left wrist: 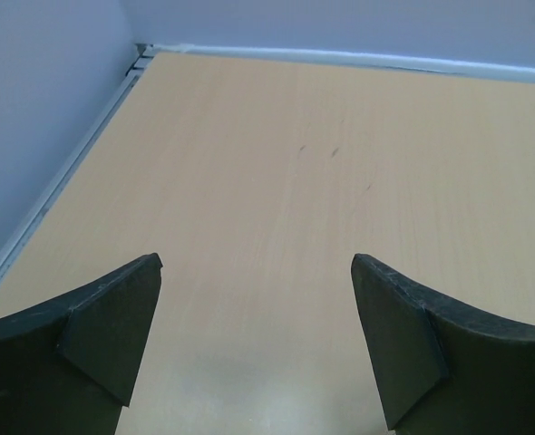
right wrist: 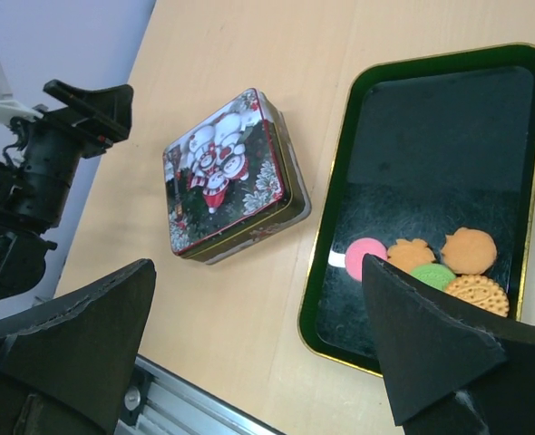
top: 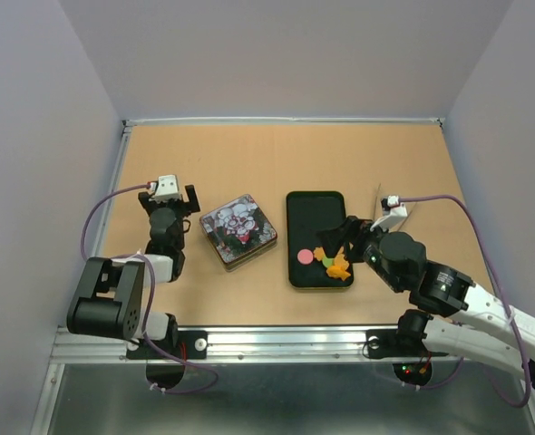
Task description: Pack the cookies
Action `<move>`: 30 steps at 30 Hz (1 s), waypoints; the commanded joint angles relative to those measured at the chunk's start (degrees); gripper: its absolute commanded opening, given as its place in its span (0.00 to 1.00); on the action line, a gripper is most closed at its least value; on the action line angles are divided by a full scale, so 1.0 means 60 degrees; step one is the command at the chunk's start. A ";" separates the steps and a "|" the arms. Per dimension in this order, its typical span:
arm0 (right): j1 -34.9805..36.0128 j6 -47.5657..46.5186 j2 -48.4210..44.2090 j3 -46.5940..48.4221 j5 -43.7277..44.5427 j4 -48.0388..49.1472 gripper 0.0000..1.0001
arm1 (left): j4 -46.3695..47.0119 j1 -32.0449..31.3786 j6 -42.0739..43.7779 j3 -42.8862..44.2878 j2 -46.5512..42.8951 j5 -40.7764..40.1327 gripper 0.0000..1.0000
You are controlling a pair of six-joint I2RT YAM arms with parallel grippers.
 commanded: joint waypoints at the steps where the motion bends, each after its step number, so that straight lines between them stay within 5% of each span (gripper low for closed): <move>1: -0.0024 -0.0349 -0.0064 -0.0291 0.0514 0.0138 1.00 | 0.3473 0.0392 0.0289 -0.1006 0.0345 0.0737 0.98; 3: -0.0024 -0.0466 0.0009 -0.0379 0.0922 0.0153 1.00 | 0.4715 0.0292 0.0534 -0.1154 0.0813 0.0476 0.94; 12: -0.0082 -0.3159 0.1924 -0.0379 0.4318 0.1890 1.00 | 0.4073 0.0525 0.0170 -0.0861 0.0829 0.0313 0.99; 14: -0.0417 -0.3832 0.2250 -0.0685 0.4136 0.2640 1.00 | 0.4073 0.0525 0.0170 -0.0846 0.0844 0.0313 0.99; 18: -0.3296 -0.3996 0.2543 -0.1315 0.1663 0.4322 1.00 | 0.4073 0.0525 0.0170 -0.0861 0.0829 0.0327 0.99; 27: -0.7503 -0.3895 0.4035 -0.2911 0.0312 0.7516 1.00 | 0.4102 0.0511 0.0170 -0.0861 0.0829 0.0269 0.93; 30: -0.7977 -0.4127 0.4766 -0.3279 0.0689 0.8629 1.00 | 0.4102 0.0511 0.0170 -0.0861 0.0858 0.0254 0.94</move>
